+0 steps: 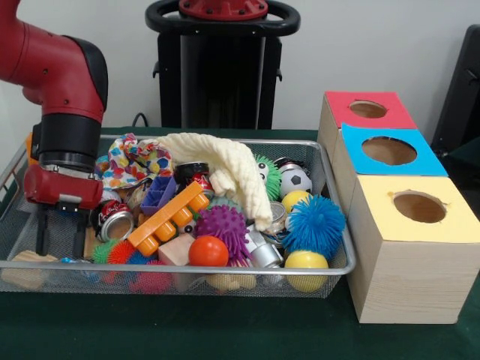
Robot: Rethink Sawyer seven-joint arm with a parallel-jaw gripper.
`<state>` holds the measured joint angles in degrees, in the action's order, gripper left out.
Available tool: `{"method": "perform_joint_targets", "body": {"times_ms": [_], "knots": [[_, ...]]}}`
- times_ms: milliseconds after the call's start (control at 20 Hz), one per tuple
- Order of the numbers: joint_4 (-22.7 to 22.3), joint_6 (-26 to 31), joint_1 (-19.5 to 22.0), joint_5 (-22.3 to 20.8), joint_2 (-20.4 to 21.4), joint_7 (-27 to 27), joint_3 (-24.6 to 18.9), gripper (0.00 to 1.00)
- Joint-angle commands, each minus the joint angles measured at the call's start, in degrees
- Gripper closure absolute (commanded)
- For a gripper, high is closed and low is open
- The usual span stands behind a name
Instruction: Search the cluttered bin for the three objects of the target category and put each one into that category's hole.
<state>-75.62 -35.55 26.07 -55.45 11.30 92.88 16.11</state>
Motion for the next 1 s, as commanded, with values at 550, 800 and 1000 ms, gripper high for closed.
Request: {"method": "perform_joint_targets", "body": {"times_ms": [550,800,1000], "knots": [[5.79,-1.28,3.93,-13.07,-1.43,20.96,-13.30,0.00],[6.45,-2.09,4.35,-13.80,-1.63,20.17,-13.80,0.00],[6.15,-1.87,4.39,-12.17,-1.42,18.03,-13.37,0.00]]}}
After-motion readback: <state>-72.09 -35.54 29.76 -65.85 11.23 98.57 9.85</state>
